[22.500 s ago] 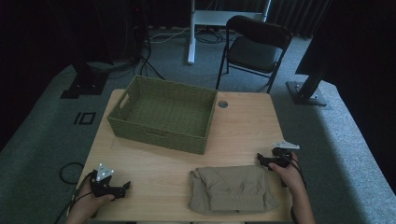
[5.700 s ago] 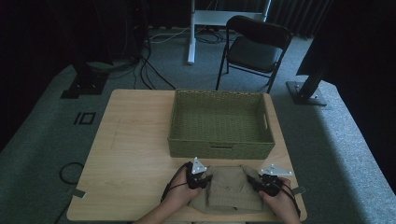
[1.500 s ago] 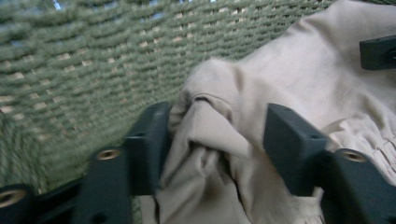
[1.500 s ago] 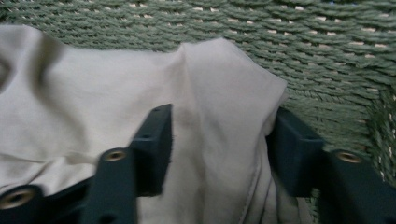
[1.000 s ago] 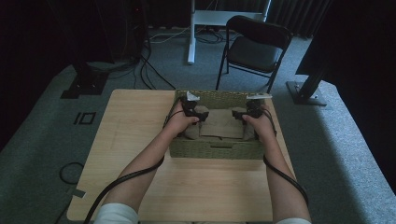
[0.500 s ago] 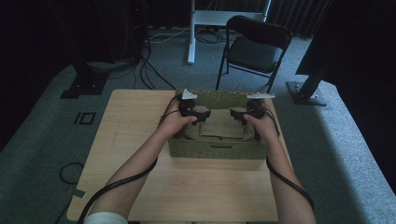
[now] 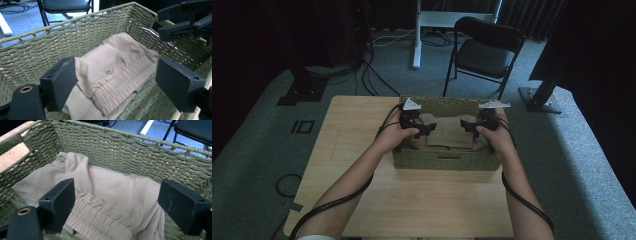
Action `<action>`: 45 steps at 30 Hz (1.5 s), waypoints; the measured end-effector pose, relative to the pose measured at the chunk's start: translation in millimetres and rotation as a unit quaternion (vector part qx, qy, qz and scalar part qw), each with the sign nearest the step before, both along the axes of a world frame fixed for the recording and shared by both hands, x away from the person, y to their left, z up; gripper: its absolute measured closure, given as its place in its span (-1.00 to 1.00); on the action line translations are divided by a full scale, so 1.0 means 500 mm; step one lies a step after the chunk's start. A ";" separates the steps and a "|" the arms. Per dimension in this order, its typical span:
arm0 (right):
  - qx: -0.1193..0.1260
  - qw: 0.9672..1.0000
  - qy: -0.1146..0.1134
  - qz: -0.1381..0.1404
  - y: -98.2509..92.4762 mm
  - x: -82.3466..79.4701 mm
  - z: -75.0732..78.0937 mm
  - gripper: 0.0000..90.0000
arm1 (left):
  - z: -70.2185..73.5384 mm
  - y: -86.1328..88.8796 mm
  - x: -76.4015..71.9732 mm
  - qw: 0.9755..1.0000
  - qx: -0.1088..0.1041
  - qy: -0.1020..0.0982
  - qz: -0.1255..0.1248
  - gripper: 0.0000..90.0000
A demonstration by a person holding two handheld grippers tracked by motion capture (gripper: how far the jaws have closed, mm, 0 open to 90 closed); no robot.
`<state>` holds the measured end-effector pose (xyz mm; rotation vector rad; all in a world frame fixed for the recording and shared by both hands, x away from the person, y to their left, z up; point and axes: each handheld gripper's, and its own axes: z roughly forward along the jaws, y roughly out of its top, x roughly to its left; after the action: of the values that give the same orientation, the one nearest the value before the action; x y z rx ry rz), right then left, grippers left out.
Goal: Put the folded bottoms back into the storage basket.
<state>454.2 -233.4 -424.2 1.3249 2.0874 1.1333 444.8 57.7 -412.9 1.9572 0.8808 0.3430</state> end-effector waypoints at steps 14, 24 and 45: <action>0.005 1.000 -0.024 0.003 -0.012 -0.038 0.026 -0.69 | 0.025 0.007 -0.046 1.000 -0.014 -0.019 -0.016 -0.60; 0.019 0.999 -0.038 0.030 -0.012 -0.093 0.025 -0.69 | 0.020 0.013 -0.100 0.999 -0.019 -0.030 -0.029 -0.60; 0.038 0.995 -0.073 0.059 -0.031 -0.224 0.009 -0.70 | 0.004 0.024 -0.203 0.997 -0.014 -0.057 -0.046 -0.60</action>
<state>342.4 -248.9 -419.6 1.1277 2.0573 1.3290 343.2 69.5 -410.9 1.9245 0.7162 0.3821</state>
